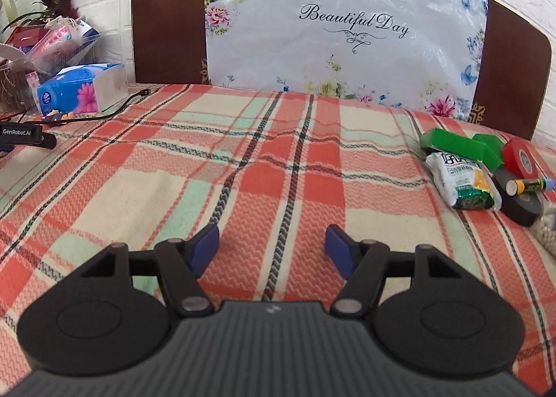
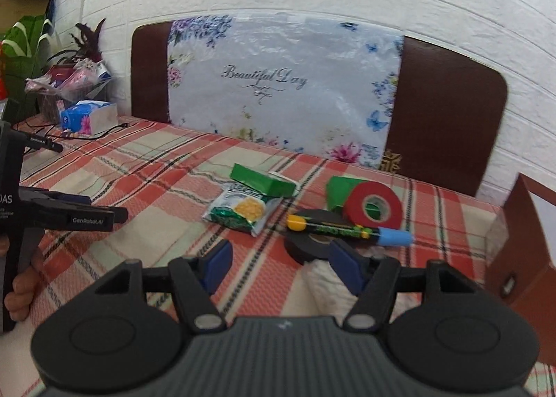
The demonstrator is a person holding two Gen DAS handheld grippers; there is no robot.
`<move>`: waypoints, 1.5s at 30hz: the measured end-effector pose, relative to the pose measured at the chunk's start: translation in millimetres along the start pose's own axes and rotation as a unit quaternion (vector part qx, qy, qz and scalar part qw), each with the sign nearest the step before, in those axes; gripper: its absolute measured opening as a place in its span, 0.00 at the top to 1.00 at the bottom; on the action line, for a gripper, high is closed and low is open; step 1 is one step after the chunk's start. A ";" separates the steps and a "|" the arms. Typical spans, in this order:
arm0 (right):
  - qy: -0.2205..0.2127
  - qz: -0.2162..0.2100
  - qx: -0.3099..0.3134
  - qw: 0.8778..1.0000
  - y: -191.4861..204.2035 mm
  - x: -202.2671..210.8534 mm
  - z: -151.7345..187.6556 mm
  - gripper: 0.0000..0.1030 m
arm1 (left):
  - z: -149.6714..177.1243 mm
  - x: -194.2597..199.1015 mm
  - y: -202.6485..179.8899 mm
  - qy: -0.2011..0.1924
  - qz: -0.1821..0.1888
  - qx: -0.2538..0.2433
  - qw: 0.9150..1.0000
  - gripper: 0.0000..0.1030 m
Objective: Organize objects
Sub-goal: 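Move the right gripper back toward the green-wrapped packet, then grasp the green-wrapped packet with the right gripper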
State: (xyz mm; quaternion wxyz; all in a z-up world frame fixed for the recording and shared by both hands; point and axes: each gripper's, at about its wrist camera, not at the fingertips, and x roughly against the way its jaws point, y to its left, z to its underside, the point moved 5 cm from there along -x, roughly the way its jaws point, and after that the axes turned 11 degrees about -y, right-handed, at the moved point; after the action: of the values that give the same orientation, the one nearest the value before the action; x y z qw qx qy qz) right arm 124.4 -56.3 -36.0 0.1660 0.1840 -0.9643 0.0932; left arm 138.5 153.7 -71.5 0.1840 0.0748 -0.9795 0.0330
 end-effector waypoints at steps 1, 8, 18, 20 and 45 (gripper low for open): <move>0.007 -0.005 0.008 1.000 7.8 -14.5 -1.4 0.39 | 0.4 0.2 -0.3 -0.002 0.002 0.002 1.000 0.33; 0.048 0.007 -0.015 0.999 29.6 -106.5 -2.9 0.31 | 3.2 -2.4 6.5 -0.004 0.011 0.027 1.000 0.33; 0.058 -0.028 -0.045 0.997 22.7 -55.6 31.6 0.81 | 2.8 -2.8 6.4 -0.003 0.013 0.028 1.000 0.33; 0.055 -0.035 -0.041 0.997 20.4 -24.2 43.1 0.81 | 2.6 -3.0 6.3 -0.002 0.013 0.027 1.000 0.33; 0.048 -0.078 -0.010 0.996 47.3 -89.6 16.4 0.50 | -22.8 -24.5 -64.9 0.144 0.189 0.136 0.962 0.68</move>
State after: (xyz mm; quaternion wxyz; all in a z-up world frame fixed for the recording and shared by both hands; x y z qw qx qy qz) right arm 180.0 12.1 -88.6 0.2210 0.2519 -0.9389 0.0791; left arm 179.5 95.1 -56.9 0.3015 -0.0934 -0.9252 0.2106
